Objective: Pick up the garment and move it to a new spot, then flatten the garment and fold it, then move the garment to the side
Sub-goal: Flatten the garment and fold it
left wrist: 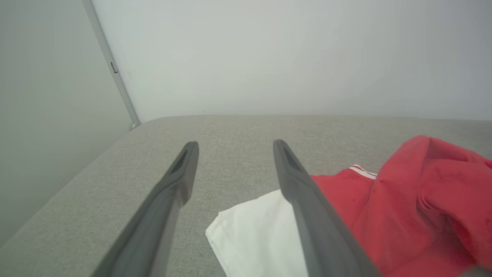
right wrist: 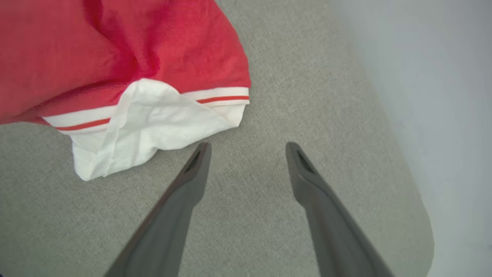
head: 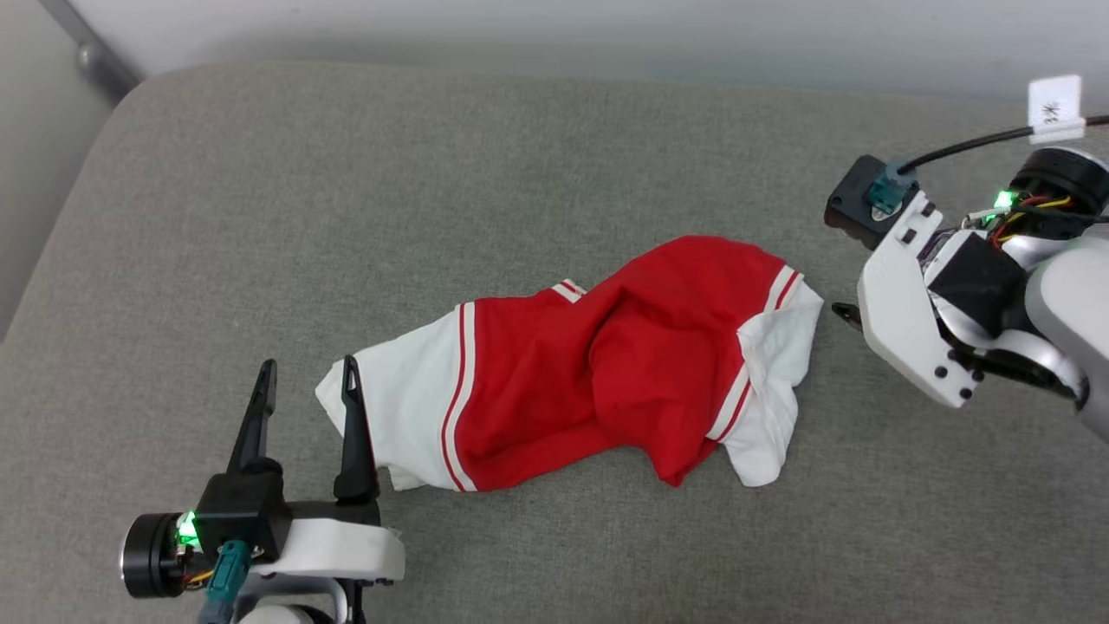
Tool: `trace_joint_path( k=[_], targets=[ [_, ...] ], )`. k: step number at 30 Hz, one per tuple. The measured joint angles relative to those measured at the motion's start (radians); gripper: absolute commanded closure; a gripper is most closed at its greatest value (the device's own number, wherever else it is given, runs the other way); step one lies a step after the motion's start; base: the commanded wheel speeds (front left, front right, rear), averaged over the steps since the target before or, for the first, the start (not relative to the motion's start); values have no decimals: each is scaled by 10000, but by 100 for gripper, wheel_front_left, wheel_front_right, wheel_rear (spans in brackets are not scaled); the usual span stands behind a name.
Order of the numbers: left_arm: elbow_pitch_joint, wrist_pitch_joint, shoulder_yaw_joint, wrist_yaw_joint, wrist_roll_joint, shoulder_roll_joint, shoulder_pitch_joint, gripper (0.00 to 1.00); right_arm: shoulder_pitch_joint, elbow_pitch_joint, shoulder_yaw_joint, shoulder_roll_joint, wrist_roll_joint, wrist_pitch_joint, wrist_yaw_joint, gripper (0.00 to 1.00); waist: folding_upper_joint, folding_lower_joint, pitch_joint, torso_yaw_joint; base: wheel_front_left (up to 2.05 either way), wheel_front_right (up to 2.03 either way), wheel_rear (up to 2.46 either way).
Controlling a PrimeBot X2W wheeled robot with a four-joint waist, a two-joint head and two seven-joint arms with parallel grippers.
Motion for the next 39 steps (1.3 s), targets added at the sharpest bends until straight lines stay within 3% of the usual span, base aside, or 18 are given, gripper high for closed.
trace_joint_path(
  k=[4, 8, 18, 19, 20, 29, 33, 39],
  targets=[
    [221, 0, 403, -562, 458, -677, -259, 0, -1034, 280, 1030, 61, 662, 1089, -2, 0, 0, 0, 532, 262, 0, 0, 0],
    [445, 0, 817, -1103, 874, -1342, -564, 0, -1469, 692, 1588, 180, 915, 1214, -2, 0, 0, 0, 1070, 533, 0, 0, 0],
    [876, 0, 1701, -2217, 1718, -2476, -854, 0, -1210, 963, 1793, 192, 727, 1442, -2, 0, 0, 0, 1990, 1094, 0, 0, 0],
    [920, 0, 1776, -2301, 1793, -2531, -854, 0, -1117, 863, 1764, 184, 581, 1480, -6, 56, 0, 0, 1986, 1103, 0, 0, 0],
    [980, 0, 1877, -2355, 1856, -2581, -851, 0, -1063, 782, 1760, 174, 474, 1465, -6, 100, 0, 0, 1954, 1096, 0, 0, 0],
    [1239, 0, 2644, -2752, 2249, -2836, -332, 0, -983, 428, 1954, -46, 527, -359, 0, 100, 0, 0, 1014, 672, 0, 0, 0],
    [1260, 0, 2949, -2903, 2378, -2867, 159, 0, -1017, -52, 1952, -692, 798, -1252, 0, 100, 0, 0, 430, 342, 0, 0, 0],
    [1235, 0, 3168, -3062, 2512, -2968, 708, 0, -102, -510, 1921, -2211, 1804, -2157, 0, 100, 1, -1, -210, -276, 0, 0, 0]
  ],
)
